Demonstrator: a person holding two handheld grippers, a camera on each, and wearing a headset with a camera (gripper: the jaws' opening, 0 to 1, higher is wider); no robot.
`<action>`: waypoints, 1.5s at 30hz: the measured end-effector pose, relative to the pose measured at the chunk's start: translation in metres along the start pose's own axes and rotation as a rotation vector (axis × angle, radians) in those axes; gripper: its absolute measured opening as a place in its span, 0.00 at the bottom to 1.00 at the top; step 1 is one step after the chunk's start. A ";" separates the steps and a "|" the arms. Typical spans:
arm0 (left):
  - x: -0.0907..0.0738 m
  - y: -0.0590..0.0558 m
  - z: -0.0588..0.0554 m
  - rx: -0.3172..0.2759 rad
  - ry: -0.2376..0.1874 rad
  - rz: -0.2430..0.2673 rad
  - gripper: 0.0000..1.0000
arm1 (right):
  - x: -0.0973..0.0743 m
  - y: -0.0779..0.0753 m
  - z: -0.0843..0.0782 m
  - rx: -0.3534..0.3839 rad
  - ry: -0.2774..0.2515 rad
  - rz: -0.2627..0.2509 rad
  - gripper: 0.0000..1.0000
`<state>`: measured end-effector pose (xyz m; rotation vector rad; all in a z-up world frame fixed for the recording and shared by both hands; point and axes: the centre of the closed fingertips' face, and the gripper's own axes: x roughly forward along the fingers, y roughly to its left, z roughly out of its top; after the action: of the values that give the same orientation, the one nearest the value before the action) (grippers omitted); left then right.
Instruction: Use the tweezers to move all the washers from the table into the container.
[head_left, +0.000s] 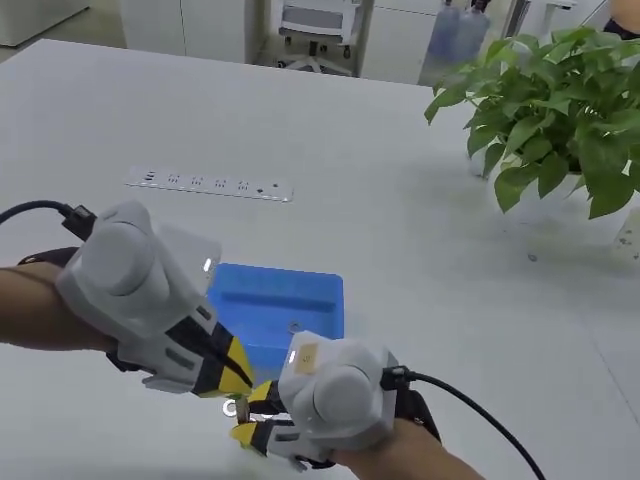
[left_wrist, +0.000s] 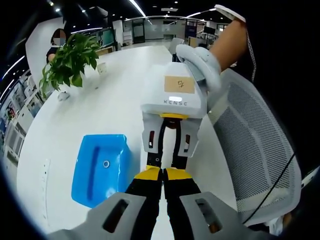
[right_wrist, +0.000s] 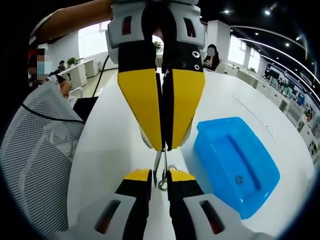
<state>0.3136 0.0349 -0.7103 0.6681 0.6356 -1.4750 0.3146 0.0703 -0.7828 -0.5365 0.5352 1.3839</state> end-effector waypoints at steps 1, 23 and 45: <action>0.000 0.000 0.000 -0.003 -0.002 -0.001 0.05 | 0.000 -0.001 0.000 0.007 0.002 -0.005 0.13; 0.001 0.000 0.001 -0.005 -0.006 -0.001 0.05 | 0.000 -0.001 -0.002 0.031 0.015 0.009 0.08; -0.016 0.002 0.014 -0.016 -0.012 -0.001 0.05 | -0.012 -0.002 0.016 0.027 0.005 0.025 0.08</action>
<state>0.3150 0.0349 -0.6893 0.6454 0.6380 -1.4725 0.3156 0.0707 -0.7627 -0.5133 0.5656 1.3979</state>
